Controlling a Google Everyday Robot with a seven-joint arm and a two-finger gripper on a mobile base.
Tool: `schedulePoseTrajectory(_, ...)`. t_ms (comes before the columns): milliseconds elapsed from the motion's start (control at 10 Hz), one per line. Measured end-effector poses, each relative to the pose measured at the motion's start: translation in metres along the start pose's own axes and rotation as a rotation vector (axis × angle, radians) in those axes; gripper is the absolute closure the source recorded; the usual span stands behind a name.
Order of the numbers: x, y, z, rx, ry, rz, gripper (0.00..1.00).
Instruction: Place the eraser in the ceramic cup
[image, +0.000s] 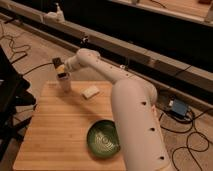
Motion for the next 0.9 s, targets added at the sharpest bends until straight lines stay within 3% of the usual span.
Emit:
schedulePoseTrajectory(400, 0.007, -0.002, 0.017, 0.022, -0.028, 0.018, 1.0)
schedulePoseTrajectory(500, 0.011, -0.003, 0.019, 0.023, -0.027, 0.02, 0.96)
schedulePoseTrajectory(900, 0.025, -0.002, 0.023, 0.026, -0.012, 0.022, 0.56)
